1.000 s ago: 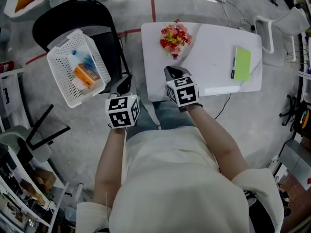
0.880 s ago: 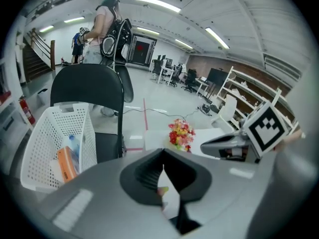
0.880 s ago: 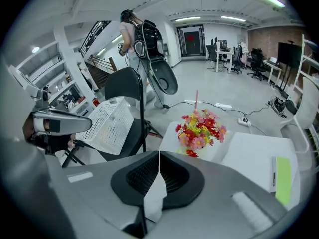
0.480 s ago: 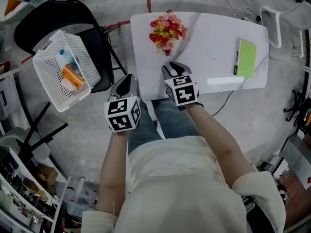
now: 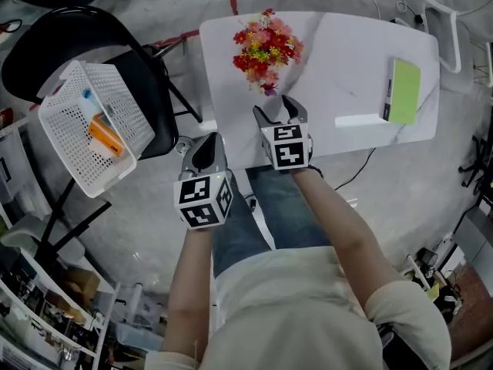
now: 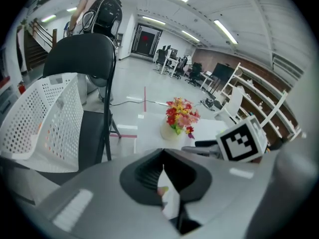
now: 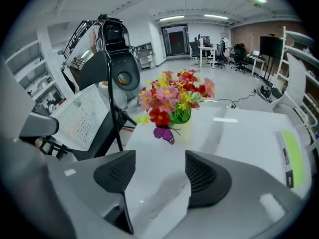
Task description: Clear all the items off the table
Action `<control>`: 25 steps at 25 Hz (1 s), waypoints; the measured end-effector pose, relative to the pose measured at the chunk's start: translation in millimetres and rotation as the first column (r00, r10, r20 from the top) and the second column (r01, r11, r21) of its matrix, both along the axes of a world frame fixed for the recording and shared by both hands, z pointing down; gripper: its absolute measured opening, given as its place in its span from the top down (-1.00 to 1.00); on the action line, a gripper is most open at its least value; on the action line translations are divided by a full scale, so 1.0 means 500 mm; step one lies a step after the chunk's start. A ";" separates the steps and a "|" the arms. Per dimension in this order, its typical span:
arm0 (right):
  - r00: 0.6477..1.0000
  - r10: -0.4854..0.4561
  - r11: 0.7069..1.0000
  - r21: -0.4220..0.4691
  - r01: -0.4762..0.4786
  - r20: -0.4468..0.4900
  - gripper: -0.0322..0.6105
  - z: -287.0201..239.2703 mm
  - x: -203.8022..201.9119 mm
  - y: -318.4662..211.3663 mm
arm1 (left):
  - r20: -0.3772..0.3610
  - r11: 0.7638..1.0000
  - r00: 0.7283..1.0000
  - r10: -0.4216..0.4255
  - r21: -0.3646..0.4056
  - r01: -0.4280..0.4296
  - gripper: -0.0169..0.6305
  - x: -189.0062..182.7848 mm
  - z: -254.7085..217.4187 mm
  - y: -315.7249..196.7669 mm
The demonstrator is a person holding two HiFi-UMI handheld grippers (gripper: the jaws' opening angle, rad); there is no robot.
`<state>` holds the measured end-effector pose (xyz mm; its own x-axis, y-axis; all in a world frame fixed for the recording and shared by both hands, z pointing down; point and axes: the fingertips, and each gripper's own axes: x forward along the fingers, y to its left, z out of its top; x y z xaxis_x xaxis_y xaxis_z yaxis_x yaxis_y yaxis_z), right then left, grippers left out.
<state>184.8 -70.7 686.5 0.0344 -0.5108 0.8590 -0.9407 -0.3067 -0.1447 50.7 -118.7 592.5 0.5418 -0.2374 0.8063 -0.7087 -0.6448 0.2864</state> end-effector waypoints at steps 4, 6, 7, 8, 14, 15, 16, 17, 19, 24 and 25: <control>0.999 0.044 0.999 0.015 -0.044 -0.011 -0.22 0.052 0.015 -0.018 | 0.005 1.000 1.000 -0.020 -0.022 0.020 0.92 -0.013 0.039 0.005; 0.998 0.062 0.998 0.026 -0.061 -0.018 -0.28 0.070 0.023 -0.029 | 0.009 0.999 1.000 -0.025 -0.031 0.026 0.92 -0.019 0.054 0.011; 0.997 0.070 0.997 0.031 -0.070 -0.020 -0.31 0.078 0.026 -0.036 | 0.011 0.999 1.000 -0.026 -0.034 0.027 0.92 -0.022 0.061 0.013; 0.997 0.078 0.996 0.035 -0.077 -0.021 -0.34 0.086 0.030 -0.043 | 0.013 0.999 1.000 -0.028 -0.038 0.028 0.92 -0.024 0.068 0.015; 0.992 0.123 0.991 0.066 -0.120 -0.037 -0.42 0.119 0.056 -0.090 | 0.025 0.997 0.998 -0.050 -0.064 0.051 0.92 -0.043 0.102 0.025; 0.991 0.129 0.990 0.072 -0.125 -0.041 -0.43 0.123 0.061 -0.098 | 0.028 0.996 0.998 -0.053 -0.067 0.055 0.92 -0.047 0.106 0.025; 0.990 0.133 0.989 0.076 -0.130 -0.044 -0.44 0.126 0.065 -0.106 | 0.030 0.996 0.998 -0.056 -0.070 0.058 0.92 -0.051 0.110 0.026; 0.989 0.137 0.988 0.080 -0.133 -0.048 -0.45 0.128 0.069 -0.113 | 0.033 0.995 0.998 -0.059 -0.073 0.061 0.92 -0.055 0.113 0.027; 0.988 0.145 0.986 0.086 -0.140 -0.054 -0.46 0.132 0.078 -0.126 | 0.038 0.995 0.997 -0.062 -0.079 0.065 0.92 -0.060 0.121 0.028; 0.984 0.165 0.982 0.101 -0.158 -0.068 -0.59 0.144 0.099 -0.161 | 0.047 0.993 0.996 -0.072 -0.088 0.076 0.92 -0.066 0.136 0.024; 0.983 0.169 0.982 0.103 -0.161 -0.073 -0.61 0.145 0.104 -0.168 | 0.048 0.993 0.996 -0.072 -0.090 0.076 0.92 -0.066 0.137 0.024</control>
<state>236.7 -154.6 759.0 0.1924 -0.5724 0.7971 -0.8880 -0.4473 -0.1069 17.6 -106.9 661.1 0.4884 -0.1996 0.8495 -0.7670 -0.5625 0.3087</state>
